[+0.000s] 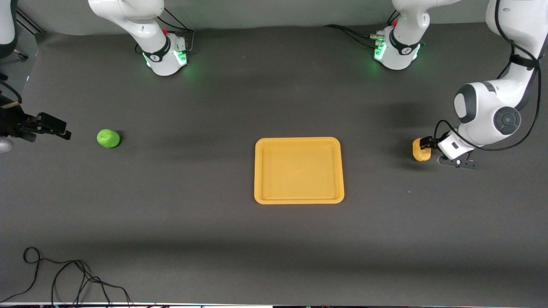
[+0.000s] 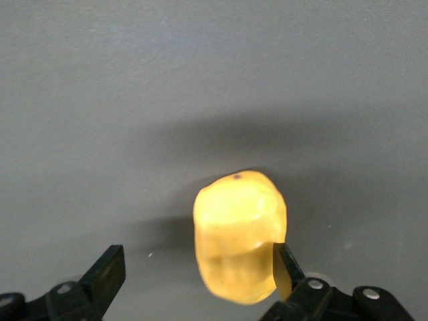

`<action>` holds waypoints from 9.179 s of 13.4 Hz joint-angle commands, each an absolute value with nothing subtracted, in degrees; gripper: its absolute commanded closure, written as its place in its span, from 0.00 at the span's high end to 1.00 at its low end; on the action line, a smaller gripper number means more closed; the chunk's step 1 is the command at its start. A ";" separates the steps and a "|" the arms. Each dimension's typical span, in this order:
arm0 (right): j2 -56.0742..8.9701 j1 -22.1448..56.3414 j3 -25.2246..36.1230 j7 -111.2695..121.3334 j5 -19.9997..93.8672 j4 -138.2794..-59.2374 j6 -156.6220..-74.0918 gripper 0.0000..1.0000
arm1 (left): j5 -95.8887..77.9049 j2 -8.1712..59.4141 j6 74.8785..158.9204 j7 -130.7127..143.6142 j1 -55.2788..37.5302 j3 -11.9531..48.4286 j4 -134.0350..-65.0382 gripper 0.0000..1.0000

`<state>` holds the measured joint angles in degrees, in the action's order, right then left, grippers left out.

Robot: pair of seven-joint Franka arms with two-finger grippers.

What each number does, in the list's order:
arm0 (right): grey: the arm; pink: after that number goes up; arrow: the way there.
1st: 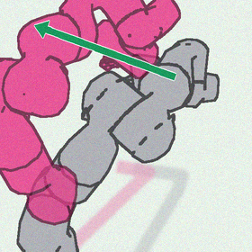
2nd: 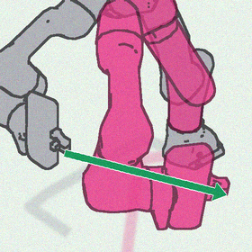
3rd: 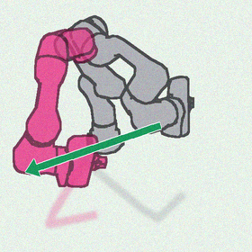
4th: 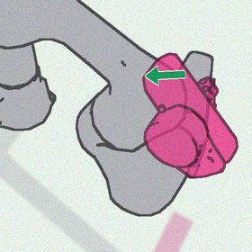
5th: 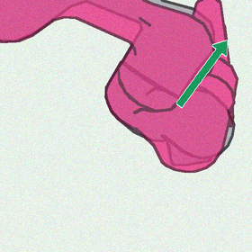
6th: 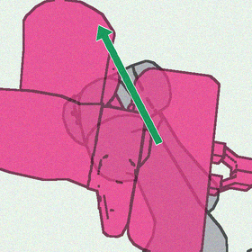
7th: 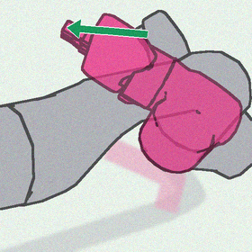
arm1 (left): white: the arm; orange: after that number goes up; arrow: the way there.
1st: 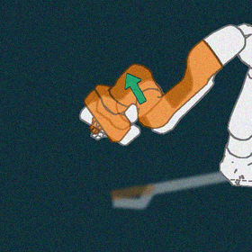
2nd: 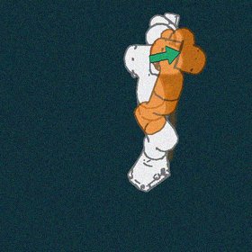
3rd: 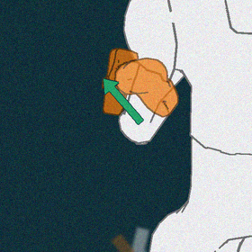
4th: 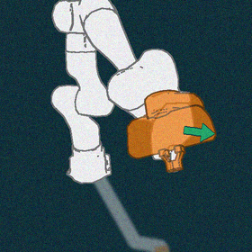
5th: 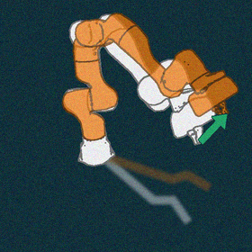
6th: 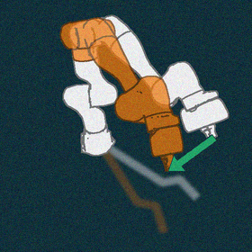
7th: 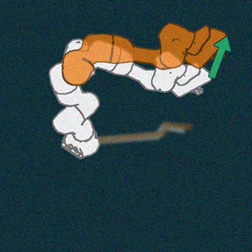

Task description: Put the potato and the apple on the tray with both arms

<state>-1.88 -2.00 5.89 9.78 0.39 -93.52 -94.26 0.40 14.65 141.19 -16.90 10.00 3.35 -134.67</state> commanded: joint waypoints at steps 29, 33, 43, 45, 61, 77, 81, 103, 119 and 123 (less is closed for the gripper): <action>-1.30 -0.88 26.90 22.06 -5.36 -149.59 -151.95 1.00 | -0.35 30.94 144.85 37.44 -18.81 13.54 -111.09 0.38; -6.31 0.95 26.81 21.97 -4.05 -149.50 -155.29 1.00 | 2.45 30.32 141.78 38.58 -18.81 13.45 -110.83 0.74; -8.19 4.38 26.37 21.36 -1.85 -144.61 -152.97 0.50 | 12.30 24.80 122.01 42.47 -17.14 10.82 -100.73 0.99; -4.50 5.27 26.37 21.18 -1.49 -136.71 -140.51 0.50 | 11.52 21.11 121.47 36.41 -13.56 10.46 -100.81 1.00; -32.49 51.56 25.67 -39.24 11.16 -69.99 -104.15 0.50 | -0.53 -2.02 99.76 2.02 6.68 8.61 -101.08 1.00; -62.57 55.63 16.08 -58.80 12.39 -57.65 -123.38 0.72 | -1.41 -2.82 96.06 -5.10 7.21 8.44 -99.32 1.00; -58.82 55.63 16.17 -59.50 12.57 -58.36 -121.14 1.00 | -1.41 -2.46 95.98 -5.97 8.17 8.44 -98.79 1.00; -0.45 6.19 -0.86 -12.76 -0.70 -92.01 -92.72 1.00 | -1.32 -2.90 95.62 -7.47 8.44 8.44 -99.40 1.00; 0.44 -3.43 0.09 -0.53 -0.09 -91.23 -89.47 1.00 | -1.23 -2.99 95.01 -7.47 8.44 8.53 -99.05 1.00; 0.35 -3.43 0.00 -0.70 0.09 -91.32 -89.47 1.00 | -1.14 -2.64 95.62 -7.47 8.44 8.53 -99.05 1.00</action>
